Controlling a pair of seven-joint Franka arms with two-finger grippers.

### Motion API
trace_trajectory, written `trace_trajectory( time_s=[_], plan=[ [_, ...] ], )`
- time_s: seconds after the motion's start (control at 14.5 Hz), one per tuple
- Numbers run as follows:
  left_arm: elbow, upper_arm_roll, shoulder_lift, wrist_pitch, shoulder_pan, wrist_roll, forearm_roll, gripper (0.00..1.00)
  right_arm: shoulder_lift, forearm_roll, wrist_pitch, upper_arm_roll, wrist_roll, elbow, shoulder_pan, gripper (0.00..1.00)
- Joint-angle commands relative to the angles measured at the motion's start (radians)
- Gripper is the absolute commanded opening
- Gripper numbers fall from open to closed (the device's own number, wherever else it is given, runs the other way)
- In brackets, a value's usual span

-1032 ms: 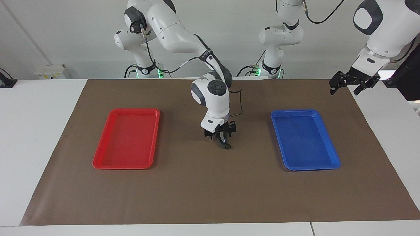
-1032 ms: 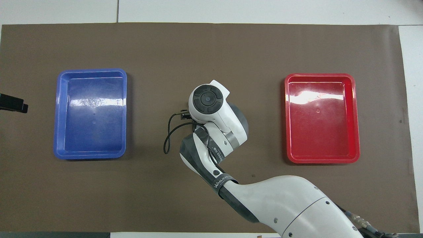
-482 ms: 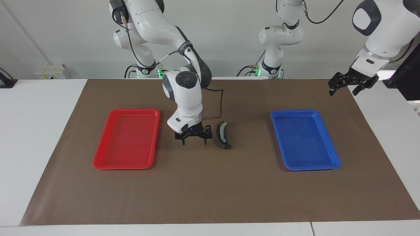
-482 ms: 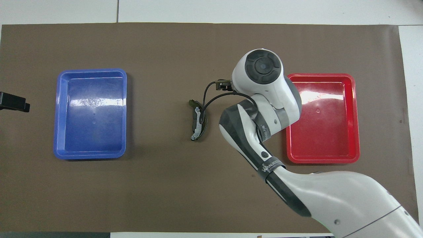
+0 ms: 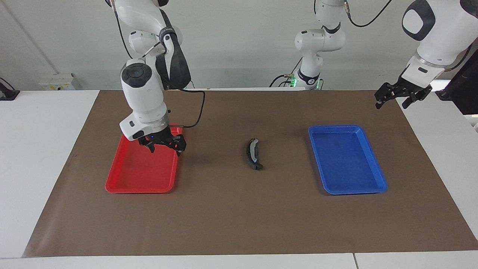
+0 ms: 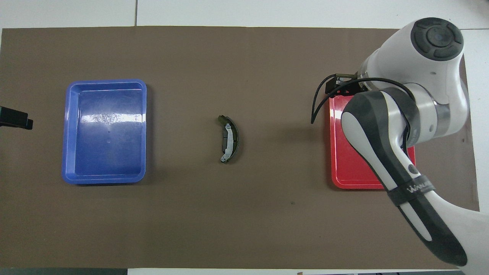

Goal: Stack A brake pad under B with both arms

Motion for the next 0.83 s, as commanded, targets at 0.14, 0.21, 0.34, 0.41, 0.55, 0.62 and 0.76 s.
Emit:
trace_trajectory(
  time_s=[0.14, 0.21, 0.34, 0.41, 0.55, 0.62, 0.76],
  plan=[
    [-0.028, -0.004, -0.026, 0.012, 0.008, -0.011, 0.002, 0.99, -0.147, -0.017, -0.123, 0.081, -0.141, -0.032, -0.211, 1.0],
    [-0.028, -0.004, -0.026, 0.011, 0.008, -0.011, 0.002, 1.0, -0.181, -0.015, -0.15, 0.093, -0.178, -0.032, -0.251, 1.0],
    [-0.028, -0.004, -0.026, 0.011, 0.008, -0.011, 0.002, 1.0, -0.234, -0.014, -0.218, 0.095, -0.232, -0.026, -0.271, 1.0],
    [-0.028, -0.004, -0.026, 0.011, 0.008, -0.009, 0.002, 1.0, -0.251, -0.014, -0.264, 0.09, -0.244, -0.015, -0.274, 1.0],
    [-0.028, -0.004, -0.026, 0.012, 0.008, -0.009, 0.002, 0.99, -0.246, -0.002, -0.38, 0.084, -0.246, 0.067, -0.274, 1.0],
    [-0.028, -0.004, -0.026, 0.011, 0.008, -0.009, 0.002, 1.0, -0.227, 0.0, -0.402, 0.083, -0.246, 0.103, -0.274, 1.0],
    [-0.028, -0.004, -0.026, 0.012, 0.008, -0.009, 0.002, 0.99, -0.222, 0.003, -0.398, 0.083, -0.258, 0.106, -0.268, 1.0]
  ],
)
